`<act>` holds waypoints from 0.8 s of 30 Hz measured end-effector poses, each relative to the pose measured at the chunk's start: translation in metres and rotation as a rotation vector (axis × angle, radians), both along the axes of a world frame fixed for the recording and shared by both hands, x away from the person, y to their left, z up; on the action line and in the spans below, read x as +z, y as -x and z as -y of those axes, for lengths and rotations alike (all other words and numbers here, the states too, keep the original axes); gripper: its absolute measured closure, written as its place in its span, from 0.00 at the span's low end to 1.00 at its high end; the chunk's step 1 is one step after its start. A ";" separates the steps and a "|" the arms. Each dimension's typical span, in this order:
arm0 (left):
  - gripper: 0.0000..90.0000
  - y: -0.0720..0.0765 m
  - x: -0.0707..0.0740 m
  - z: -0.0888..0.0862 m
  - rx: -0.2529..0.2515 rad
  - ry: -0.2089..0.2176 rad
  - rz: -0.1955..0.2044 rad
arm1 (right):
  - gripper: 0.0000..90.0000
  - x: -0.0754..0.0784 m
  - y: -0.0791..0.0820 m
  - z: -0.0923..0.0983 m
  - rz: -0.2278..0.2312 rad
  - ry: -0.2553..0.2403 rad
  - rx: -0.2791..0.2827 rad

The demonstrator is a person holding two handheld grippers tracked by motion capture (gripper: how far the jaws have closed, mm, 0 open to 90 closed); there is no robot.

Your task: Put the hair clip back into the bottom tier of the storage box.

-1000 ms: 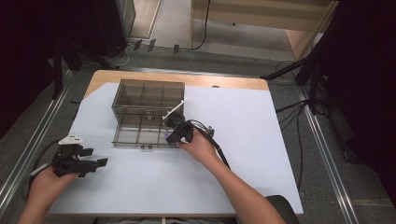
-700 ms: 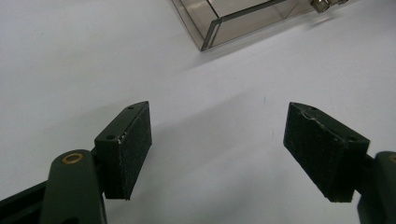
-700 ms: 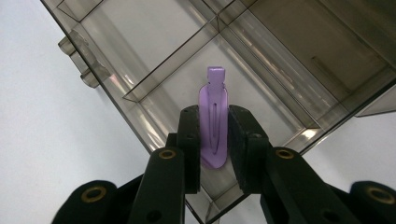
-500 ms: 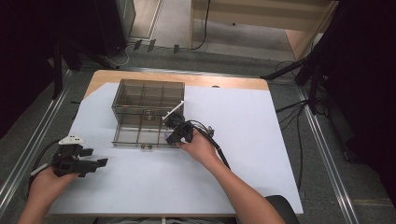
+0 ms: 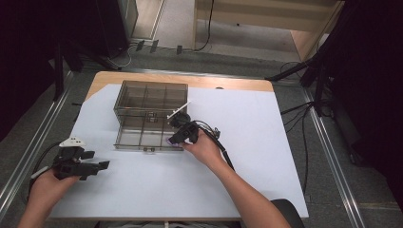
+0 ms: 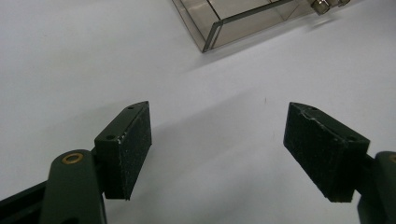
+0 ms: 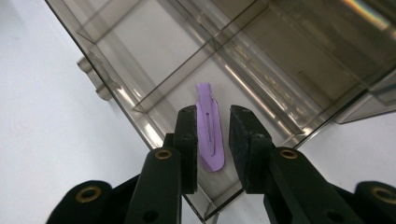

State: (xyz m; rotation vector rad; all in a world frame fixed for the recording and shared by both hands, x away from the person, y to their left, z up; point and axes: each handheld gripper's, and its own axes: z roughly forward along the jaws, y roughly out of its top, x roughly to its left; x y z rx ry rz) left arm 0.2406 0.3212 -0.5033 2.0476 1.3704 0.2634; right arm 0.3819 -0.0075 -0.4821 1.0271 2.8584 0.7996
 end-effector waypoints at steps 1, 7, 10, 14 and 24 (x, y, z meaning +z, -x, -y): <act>0.27 -0.001 0.000 0.000 -0.002 -0.001 0.000 | 0.81 0.001 0.000 0.001 0.003 -0.008 0.002; 0.27 -0.006 0.000 0.003 -0.011 0.003 0.003 | 0.79 0.006 0.001 0.008 0.011 -0.037 0.001; 0.27 -0.008 0.001 0.004 -0.015 0.005 0.005 | 0.77 0.008 0.004 0.012 0.019 -0.055 -0.004; 0.27 -0.010 0.001 0.006 -0.025 -0.003 0.005 | 0.70 0.008 0.005 0.016 0.042 -0.075 0.003; 0.27 -0.017 0.002 0.011 -0.047 -0.003 0.007 | 0.63 0.011 0.010 0.030 0.080 -0.118 -0.004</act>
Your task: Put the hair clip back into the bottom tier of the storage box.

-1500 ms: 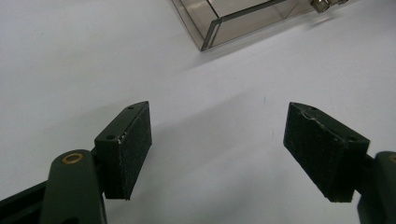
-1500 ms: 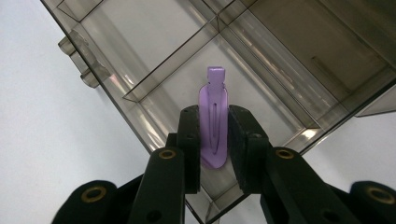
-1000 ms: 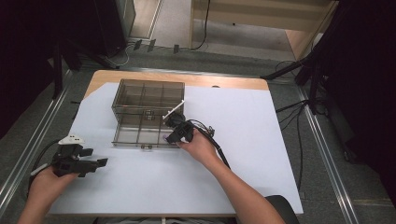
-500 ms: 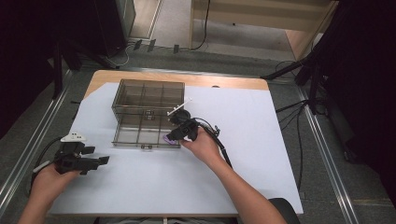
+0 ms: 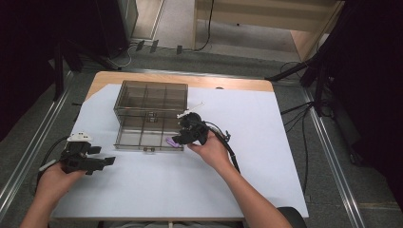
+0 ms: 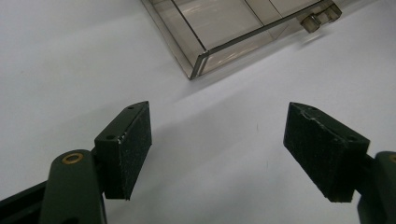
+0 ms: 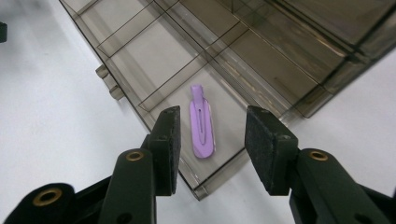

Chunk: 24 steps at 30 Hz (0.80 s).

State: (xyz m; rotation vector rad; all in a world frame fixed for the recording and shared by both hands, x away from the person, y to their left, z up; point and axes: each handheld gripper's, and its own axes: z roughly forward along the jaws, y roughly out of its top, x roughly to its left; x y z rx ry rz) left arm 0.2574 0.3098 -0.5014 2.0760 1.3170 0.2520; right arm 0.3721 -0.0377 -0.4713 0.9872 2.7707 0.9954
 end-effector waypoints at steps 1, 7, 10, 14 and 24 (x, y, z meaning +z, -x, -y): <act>0.27 -0.001 0.000 0.001 -0.001 0.002 -0.001 | 0.63 0.000 0.000 0.000 0.000 0.000 0.000; 0.27 -0.004 -0.001 0.004 -0.015 -0.002 -0.003 | 0.62 0.002 0.001 0.008 0.006 -0.016 -0.013; 0.27 -0.005 -0.001 0.004 -0.018 -0.001 -0.006 | 0.62 0.003 0.001 0.013 0.010 -0.023 -0.015; 0.27 -0.006 -0.001 0.004 -0.014 0.001 -0.007 | 0.60 0.005 0.002 0.020 0.010 -0.023 -0.024; 0.27 -0.009 0.000 0.003 -0.007 0.002 -0.002 | 0.58 0.010 0.004 0.041 0.031 -0.036 -0.048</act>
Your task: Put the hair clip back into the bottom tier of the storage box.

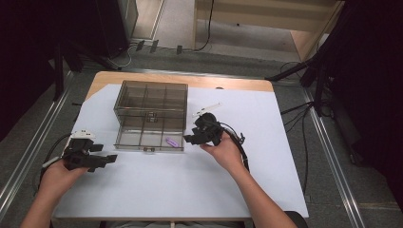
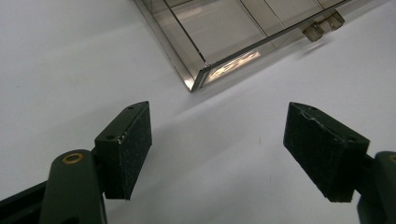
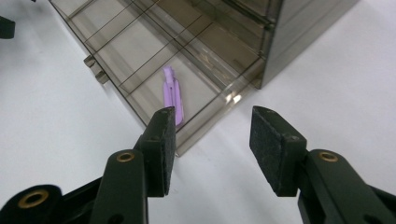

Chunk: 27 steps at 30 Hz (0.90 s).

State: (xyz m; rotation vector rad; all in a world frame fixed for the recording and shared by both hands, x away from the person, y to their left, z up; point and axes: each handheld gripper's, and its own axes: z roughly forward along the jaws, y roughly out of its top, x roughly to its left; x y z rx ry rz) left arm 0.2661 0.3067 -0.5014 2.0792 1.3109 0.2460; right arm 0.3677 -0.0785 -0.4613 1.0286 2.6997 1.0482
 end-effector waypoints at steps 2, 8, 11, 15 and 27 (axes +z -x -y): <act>0.27 -0.001 0.000 0.000 -0.002 0.000 0.000 | 0.58 0.001 0.000 0.005 0.000 -0.003 -0.004; 0.27 -0.002 0.000 0.000 -0.004 0.001 0.001 | 0.57 0.002 -0.002 0.016 0.002 -0.009 -0.023; 0.27 -0.003 0.000 0.000 -0.006 0.001 0.002 | 0.56 0.002 -0.002 0.020 0.005 -0.010 -0.027; 0.27 -0.004 0.000 0.001 -0.007 0.001 -0.002 | 0.55 0.002 -0.004 0.026 0.005 -0.018 -0.045; 0.27 -0.005 0.001 0.002 -0.011 -0.001 0.000 | 0.53 0.002 -0.008 0.044 0.039 -0.021 -0.077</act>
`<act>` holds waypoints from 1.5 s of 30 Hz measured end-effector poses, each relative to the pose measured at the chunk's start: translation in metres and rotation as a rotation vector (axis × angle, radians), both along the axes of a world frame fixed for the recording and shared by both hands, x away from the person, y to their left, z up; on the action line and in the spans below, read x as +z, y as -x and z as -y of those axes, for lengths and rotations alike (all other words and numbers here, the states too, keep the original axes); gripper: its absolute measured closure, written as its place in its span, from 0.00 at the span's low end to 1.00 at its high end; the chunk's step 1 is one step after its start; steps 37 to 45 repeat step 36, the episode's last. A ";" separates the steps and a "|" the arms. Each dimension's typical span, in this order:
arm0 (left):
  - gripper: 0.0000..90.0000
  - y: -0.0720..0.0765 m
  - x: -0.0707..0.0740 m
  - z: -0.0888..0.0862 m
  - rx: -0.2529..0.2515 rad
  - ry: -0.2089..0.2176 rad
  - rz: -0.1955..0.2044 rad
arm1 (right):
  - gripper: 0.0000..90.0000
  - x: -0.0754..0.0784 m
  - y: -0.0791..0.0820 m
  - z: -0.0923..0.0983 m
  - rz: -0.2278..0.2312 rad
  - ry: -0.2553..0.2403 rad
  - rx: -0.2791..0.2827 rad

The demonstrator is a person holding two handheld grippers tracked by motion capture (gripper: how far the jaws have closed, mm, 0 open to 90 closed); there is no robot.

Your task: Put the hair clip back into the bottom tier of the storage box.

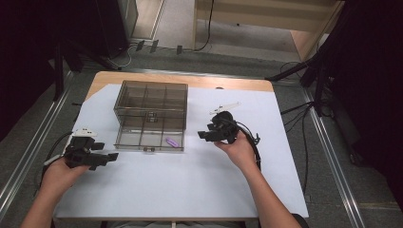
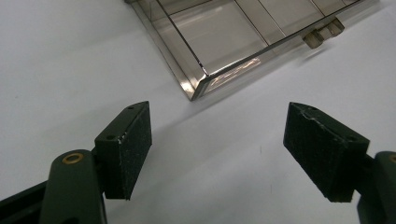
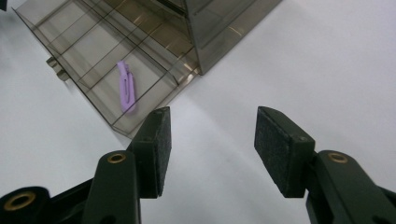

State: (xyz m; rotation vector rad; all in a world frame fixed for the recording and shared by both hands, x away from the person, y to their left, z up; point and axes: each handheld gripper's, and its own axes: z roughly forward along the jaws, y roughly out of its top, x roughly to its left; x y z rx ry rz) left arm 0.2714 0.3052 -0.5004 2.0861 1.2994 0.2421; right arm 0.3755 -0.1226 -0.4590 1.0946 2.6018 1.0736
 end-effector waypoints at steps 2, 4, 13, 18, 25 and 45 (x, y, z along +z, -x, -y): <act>0.27 0.000 0.000 0.000 -0.001 -0.001 0.002 | 0.52 -0.001 -0.001 0.003 -0.004 0.006 -0.016; 0.27 0.000 0.000 0.001 0.000 0.000 0.003 | 0.51 -0.002 -0.002 0.004 0.002 0.007 -0.016; 0.27 0.000 0.000 0.000 -0.001 0.003 0.003 | 0.50 -0.006 -0.007 0.010 0.004 0.018 -0.054; 0.27 0.000 0.000 0.000 -0.003 -0.002 0.002 | 0.49 -0.006 -0.008 0.012 0.007 0.015 -0.059; 0.27 0.000 0.000 0.000 -0.004 0.001 0.001 | 0.47 -0.008 -0.007 0.011 0.006 0.023 -0.060; 0.27 0.000 0.000 0.000 -0.003 0.001 0.001 | 0.45 -0.011 -0.008 0.008 0.013 0.050 -0.055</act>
